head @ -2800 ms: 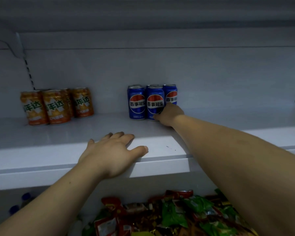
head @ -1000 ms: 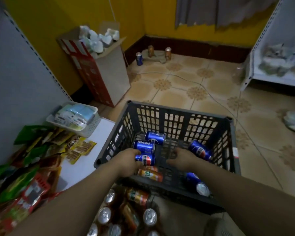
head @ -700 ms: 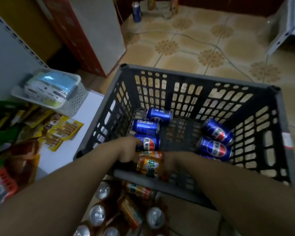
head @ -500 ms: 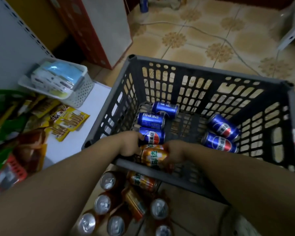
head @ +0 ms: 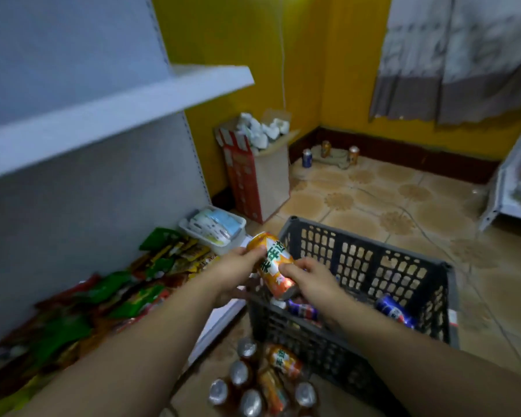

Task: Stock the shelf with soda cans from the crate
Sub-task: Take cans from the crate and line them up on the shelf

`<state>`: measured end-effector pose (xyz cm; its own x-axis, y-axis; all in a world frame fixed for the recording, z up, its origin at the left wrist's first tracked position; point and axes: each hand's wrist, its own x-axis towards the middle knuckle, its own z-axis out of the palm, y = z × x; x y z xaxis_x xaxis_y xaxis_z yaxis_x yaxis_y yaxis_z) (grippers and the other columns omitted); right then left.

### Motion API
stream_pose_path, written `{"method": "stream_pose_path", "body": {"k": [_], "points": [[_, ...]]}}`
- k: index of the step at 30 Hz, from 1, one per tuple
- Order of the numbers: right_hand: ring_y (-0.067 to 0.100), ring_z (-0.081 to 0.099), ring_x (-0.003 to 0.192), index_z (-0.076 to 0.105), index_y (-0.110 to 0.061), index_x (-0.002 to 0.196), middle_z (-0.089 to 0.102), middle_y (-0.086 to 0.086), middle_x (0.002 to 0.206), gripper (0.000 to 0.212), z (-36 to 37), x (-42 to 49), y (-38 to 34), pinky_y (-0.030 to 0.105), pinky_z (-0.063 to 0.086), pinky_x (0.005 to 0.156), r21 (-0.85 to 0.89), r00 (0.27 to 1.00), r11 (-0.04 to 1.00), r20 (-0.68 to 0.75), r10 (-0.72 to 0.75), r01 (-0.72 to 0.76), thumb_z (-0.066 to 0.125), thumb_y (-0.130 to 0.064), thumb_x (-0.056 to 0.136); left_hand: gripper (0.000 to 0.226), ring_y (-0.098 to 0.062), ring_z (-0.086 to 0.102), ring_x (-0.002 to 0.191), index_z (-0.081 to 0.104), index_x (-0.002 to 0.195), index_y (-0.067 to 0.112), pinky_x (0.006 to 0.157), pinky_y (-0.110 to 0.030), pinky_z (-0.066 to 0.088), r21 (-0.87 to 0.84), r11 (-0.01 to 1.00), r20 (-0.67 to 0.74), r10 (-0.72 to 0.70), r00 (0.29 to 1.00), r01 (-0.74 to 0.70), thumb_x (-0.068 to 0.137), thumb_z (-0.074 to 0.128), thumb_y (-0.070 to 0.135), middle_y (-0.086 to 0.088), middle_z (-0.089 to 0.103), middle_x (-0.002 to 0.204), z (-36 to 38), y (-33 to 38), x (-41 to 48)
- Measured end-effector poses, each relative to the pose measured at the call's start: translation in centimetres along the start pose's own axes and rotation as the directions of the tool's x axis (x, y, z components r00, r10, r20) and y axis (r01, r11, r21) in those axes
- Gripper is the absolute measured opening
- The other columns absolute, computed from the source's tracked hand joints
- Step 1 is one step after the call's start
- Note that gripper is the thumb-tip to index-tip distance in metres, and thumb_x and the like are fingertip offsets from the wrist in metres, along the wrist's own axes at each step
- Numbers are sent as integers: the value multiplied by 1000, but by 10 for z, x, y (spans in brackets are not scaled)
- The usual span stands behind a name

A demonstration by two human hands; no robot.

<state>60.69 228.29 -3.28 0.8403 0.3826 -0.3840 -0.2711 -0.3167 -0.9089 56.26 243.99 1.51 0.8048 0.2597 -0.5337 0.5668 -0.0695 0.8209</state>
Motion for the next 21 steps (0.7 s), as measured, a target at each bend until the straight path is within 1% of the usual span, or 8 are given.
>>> {"method": "stream_pose_path", "body": {"k": [2, 4, 6, 8, 10, 14, 17, 21], "points": [[10, 67, 67, 58, -12, 100, 68, 7, 89, 25, 22, -36, -33, 21, 53, 57, 17, 993, 993, 19, -115, 114, 72, -26, 84, 37, -23, 66, 86, 47, 121, 25, 64, -37, 57, -98, 991, -46, 85, 995, -89, 90, 59, 39, -7, 65, 109, -22, 13, -46], [9, 66, 64, 54, -8, 106, 67, 9, 90, 29, 47, -70, -66, 18, 50, 54, 30, 972, 975, 76, -222, 220, 72, -13, 83, 46, -29, 69, 88, 47, 122, 21, 74, -51, 57, -181, 964, -126, 173, 977, -194, 83, 71, 29, -11, 66, 108, -48, 22, -90], [10, 66, 78, 52, -15, 112, 66, 6, 99, 40, 72, -100, -95, 22, 54, 65, 12, 935, 946, 149, -323, 324, 77, -15, 80, 47, -30, 70, 83, 49, 121, 14, 71, -53, 57, -246, 926, -217, 236, 947, -287, 81, 73, 17, -16, 67, 106, -77, 28, -136], [10, 64, 91, 48, -25, 115, 62, 0, 108, 53, 100, -132, -124, 27, 56, 78, -29, 885, 910, 248, -393, 413, 81, -20, 75, 45, -28, 69, 78, 50, 122, 12, 61, -46, 59, -227, 896, -321, 301, 898, -381, 83, 71, 15, -17, 66, 107, -110, 31, -182], [6, 61, 95, 43, -26, 124, 59, -5, 113, 63, 129, -165, -151, 19, 52, 78, -69, 831, 863, 317, -456, 500, 81, -19, 74, 53, -25, 67, 81, 46, 129, 16, 57, -37, 56, -169, 871, -426, 358, 831, -461, 82, 71, 17, -14, 64, 111, -141, 31, -227], [0, 56, 90, 40, -23, 133, 53, -13, 108, 68, 193, -226, -192, 9, 44, 71, -77, 733, 770, 381, -564, 633, 79, -17, 78, 58, -30, 66, 96, 43, 131, 26, 75, -47, 58, -150, 812, -523, 419, 742, -564, 83, 70, 11, -11, 64, 111, -196, 17, -308], [-1, 54, 87, 38, -21, 137, 54, -8, 114, 72, 240, -260, -210, 8, 42, 69, -106, 659, 702, 464, -592, 704, 79, -20, 77, 57, -32, 64, 99, 44, 124, 33, 79, -54, 56, -97, 819, -600, 405, 690, -566, 80, 73, 12, -8, 63, 110, -231, 0, -365], [9, 54, 104, 34, -26, 141, 53, -7, 123, 76, 294, -294, -227, 19, 42, 79, -152, 568, 610, 587, -577, 778, 77, -31, 79, 65, -30, 63, 100, 41, 130, 33, 79, -52, 57, -30, 806, -723, 390, 570, -591, 78, 75, 11, -8, 61, 115, -271, -28, -419]]}}
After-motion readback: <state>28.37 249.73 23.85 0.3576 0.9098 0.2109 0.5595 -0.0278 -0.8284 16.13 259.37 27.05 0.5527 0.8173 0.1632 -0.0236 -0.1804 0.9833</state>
